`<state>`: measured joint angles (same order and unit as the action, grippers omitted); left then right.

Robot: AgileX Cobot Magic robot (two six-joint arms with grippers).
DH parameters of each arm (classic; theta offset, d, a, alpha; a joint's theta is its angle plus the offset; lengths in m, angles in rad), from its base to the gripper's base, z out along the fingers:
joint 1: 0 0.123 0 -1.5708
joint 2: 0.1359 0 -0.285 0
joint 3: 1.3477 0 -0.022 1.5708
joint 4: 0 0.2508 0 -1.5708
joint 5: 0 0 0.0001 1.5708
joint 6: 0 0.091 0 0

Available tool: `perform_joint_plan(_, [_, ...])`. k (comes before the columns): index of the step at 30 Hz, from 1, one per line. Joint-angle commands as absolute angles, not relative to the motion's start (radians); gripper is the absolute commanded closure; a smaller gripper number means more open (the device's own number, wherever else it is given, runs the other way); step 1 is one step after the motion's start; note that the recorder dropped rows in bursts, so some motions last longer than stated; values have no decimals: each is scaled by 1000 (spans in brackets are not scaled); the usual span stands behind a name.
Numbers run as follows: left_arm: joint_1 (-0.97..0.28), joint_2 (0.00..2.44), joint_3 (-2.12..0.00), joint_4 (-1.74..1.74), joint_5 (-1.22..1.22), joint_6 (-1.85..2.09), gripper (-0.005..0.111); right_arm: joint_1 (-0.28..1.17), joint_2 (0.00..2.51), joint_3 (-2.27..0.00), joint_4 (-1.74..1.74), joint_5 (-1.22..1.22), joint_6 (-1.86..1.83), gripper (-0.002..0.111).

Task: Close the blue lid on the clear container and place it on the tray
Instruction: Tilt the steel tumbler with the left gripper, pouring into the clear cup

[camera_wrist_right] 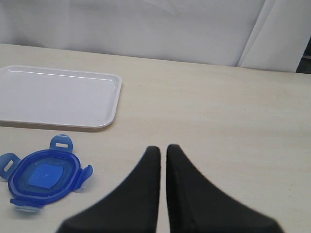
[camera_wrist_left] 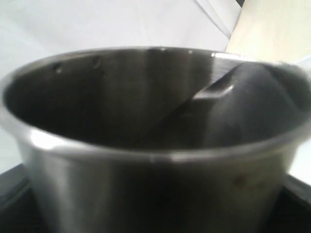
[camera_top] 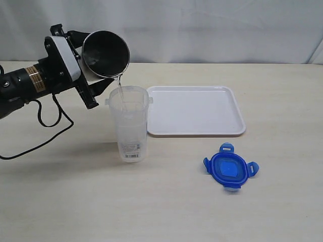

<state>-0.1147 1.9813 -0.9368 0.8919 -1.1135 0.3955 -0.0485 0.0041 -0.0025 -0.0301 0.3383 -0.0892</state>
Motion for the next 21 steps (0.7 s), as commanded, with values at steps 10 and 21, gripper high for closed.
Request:
perform_joint_plan(10, [-117,1958,-944,853,-1160,453,107,-55,0,0,-31,338,-88,104])
perform_joint_plan(21, [-117,1958,-944,855,-1156,531,107,-55,0,0,-31,338,-88,104])
